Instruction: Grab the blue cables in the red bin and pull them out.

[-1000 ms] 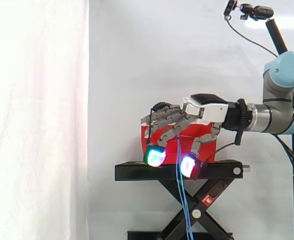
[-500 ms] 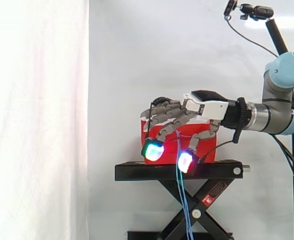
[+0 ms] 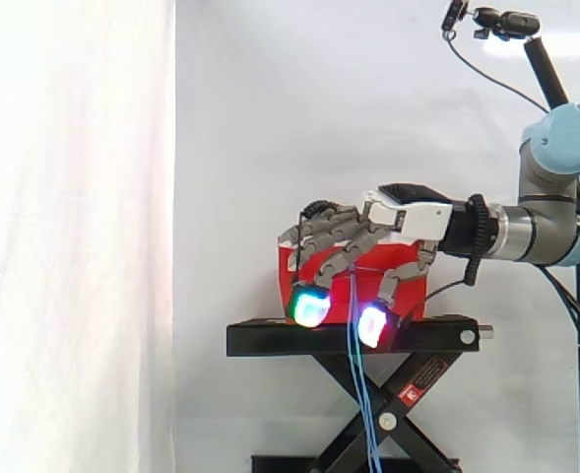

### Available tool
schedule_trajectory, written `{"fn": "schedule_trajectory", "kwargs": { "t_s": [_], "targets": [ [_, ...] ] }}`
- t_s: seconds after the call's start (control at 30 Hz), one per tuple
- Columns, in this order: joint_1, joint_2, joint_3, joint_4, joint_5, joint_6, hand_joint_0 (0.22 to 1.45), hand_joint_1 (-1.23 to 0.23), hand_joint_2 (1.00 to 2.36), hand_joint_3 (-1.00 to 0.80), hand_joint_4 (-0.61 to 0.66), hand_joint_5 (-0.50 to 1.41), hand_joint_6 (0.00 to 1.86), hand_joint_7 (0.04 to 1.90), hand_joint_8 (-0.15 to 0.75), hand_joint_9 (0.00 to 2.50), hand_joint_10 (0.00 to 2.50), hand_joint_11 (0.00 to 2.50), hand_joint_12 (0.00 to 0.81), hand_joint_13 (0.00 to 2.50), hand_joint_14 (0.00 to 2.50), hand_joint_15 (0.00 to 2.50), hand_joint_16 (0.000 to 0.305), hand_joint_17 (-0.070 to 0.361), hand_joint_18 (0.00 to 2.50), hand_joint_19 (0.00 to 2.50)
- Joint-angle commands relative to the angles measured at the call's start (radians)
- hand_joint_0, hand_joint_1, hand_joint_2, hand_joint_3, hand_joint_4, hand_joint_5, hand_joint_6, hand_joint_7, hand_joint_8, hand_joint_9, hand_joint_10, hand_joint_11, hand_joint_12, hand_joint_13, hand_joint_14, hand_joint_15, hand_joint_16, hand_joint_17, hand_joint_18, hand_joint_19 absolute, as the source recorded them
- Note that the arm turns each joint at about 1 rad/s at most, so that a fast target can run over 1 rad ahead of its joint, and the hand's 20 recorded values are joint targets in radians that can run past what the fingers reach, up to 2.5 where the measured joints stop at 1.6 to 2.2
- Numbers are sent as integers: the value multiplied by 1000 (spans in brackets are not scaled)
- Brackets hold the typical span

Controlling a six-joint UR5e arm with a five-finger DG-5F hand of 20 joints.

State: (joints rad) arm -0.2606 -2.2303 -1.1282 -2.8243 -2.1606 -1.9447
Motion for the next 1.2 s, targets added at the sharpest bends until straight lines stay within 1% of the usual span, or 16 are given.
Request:
{"fn": "schedule_trajectory", "kwargs": {
  "t_s": [0.0,0.13,0.17,0.3,0.37,0.5,0.57,0.67,0.8,0.87,0.9,1.0,1.13,1.17],
  "targets": [
    [-2,0,1,6,2,62,748,-1047,1000,-1000,125,908,13,650,215,554,13,410,350,373,12,313,48,108,256,440],
    [-3,0,-1,16,2,89,748,-1047,1000,-1000,118,905,13,656,216,554,13,409,350,373,12,311,48,108,258,440],
    [-5,0,-1,26,-1,103,749,-1045,1000,-1000,125,905,14,655,215,554,13,410,350,373,12,314,48,108,259,440],
    [-5,0,-1,48,-8,126,750,-1044,1000,-1000,129,905,14,649,216,556,13,401,350,374,12,313,48,107,259,440],
    [-5,0,1,59,-19,128,750,-1045,1000,-1000,120,905,14,651,215,557,13,402,350,374,12,314,48,107,259,440],
    [-5,0,1,77,-24,128,752,-1044,1000,-1000,113,902,14,655,216,555,16,407,350,374,12,313,48,107,260,440],
    [-5,0,-1,89,-31,128,752,-1043,1000,-1000,120,903,14,650,215,557,13,401,350,375,12,310,48,107,259,438],
    [-6,-2,-1,91,-42,126,754,-1043,1000,-1000,120,906,14,650,215,558,15,401,350,375,12,315,48,107,260,440],
    [-6,0,-1,82,-44,125,754,-1043,1000,-1000,106,908,14,647,213,560,15,403,351,376,12,311,48,107,259,439],
    [-6,0,-1,74,-39,125,755,-1043,1000,-1000,114,907,13,652,213,561,13,404,350,375,12,310,47,107,259,440],
    [-6,0,-1,60,-35,125,755,-1044,1000,-1000,121,908,14,647,215,562,15,403,350,374,12,310,48,107,261,440],
    [-6,0,-1,42,-21,126,755,-1043,1000,-1000,110,908,14,646,214,564,13,404,350,374,12,315,48,107,261,440],
    [-6,0,-1,20,35,125,754,-1043,1000,-1000,117,907,14,646,216,567,13,405,350,377,12,310,48,107,261,440],
    [-6,-2,-1,20,39,125,755,-1043,1000,-1000,110,906,14,646,213,567,13,406,350,377,12,311,48,107,261,437]
  ]
}}
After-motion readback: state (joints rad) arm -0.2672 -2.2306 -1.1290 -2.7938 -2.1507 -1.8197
